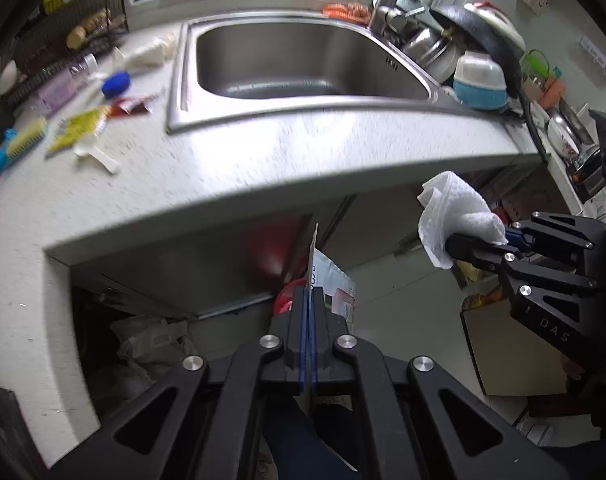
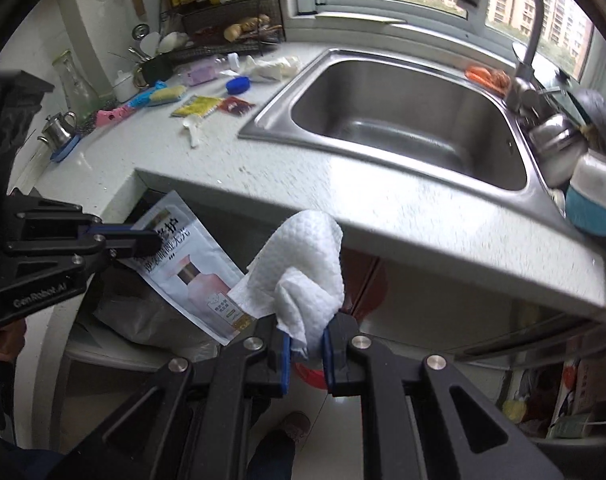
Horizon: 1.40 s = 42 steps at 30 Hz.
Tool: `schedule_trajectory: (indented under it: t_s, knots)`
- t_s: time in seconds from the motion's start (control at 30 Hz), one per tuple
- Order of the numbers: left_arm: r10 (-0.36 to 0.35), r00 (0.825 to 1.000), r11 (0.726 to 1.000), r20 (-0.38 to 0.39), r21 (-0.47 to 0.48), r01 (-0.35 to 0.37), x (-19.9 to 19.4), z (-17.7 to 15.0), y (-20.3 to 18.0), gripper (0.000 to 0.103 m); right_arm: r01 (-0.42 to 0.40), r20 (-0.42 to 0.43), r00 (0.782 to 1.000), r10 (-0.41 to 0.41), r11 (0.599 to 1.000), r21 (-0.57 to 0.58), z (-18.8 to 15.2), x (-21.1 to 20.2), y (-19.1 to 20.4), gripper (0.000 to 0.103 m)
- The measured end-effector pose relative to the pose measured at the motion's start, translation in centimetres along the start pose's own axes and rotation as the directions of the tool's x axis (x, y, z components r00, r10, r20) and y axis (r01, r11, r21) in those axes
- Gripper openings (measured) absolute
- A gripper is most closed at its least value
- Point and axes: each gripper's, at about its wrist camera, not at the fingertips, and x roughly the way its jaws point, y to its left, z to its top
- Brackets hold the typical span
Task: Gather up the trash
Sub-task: 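Carry the wipe and sachet down to the red bin with both tools, then open the left tool to drop the sachet into the red bin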
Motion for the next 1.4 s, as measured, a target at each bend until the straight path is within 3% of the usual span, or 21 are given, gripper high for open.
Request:
schedule_trajectory:
  t_s: [0.37, 0.67, 0.87, 1.07, 1.23, 1.3, 1.4]
  knots:
    - [-0.040, 0.995, 0.999, -0.093, 0.003, 0.041, 14.1, -3.2, 0.5, 0.000, 0.060, -0.089, 0.995, -0.055, 0.997, 0.058, -4.1, 10.5, -3.2, 0.011]
    - [-0.037, 0.981, 0.998, -0.192, 0.041, 0.046, 26.2, -5.6, 0.4, 0.000, 0.073, -0.169, 0.985, -0.044, 0.982, 0.171, -8.7, 17.9, -5.6, 0.011]
    - [-0.059, 0.974, 0.990, -0.220, 0.114, 0.086, 30.7, -5.5, -1.6, 0.000, 0.089, -0.219, 0.975, -0.030, 0.960, 0.264, -11.5, 19.8, -7.7, 0.011]
    - [-0.025, 0.970, 0.984, -0.243, 0.168, 0.067, 33.2, -5.3, -2.8, 0.003, 0.115, -0.225, 0.973, -0.043, 0.942, 0.316, -12.9, 19.7, -8.8, 0.011]
    - [-0.040, 0.965, 0.982, -0.257, 0.166, 0.085, 33.1, -5.3, -3.1, 0.052, 0.119, -0.225, 0.973, -0.042, 0.934, 0.336, -13.4, 19.5, -8.9, 0.011]
    - [-0.044, 0.964, 0.983, -0.261, 0.162, 0.089, 32.5, -5.3, -3.0, 0.059, 0.115, -0.222, 0.974, -0.038, 0.932, 0.345, -13.6, 19.5, -8.7, 0.011]
    - [-0.042, 0.965, 0.983, -0.259, 0.163, 0.087, 31.4, -5.2, -2.4, 0.060, 0.101, -0.215, 0.976, -0.029, 0.937, 0.335, -13.5, 19.3, -8.2, 0.011]
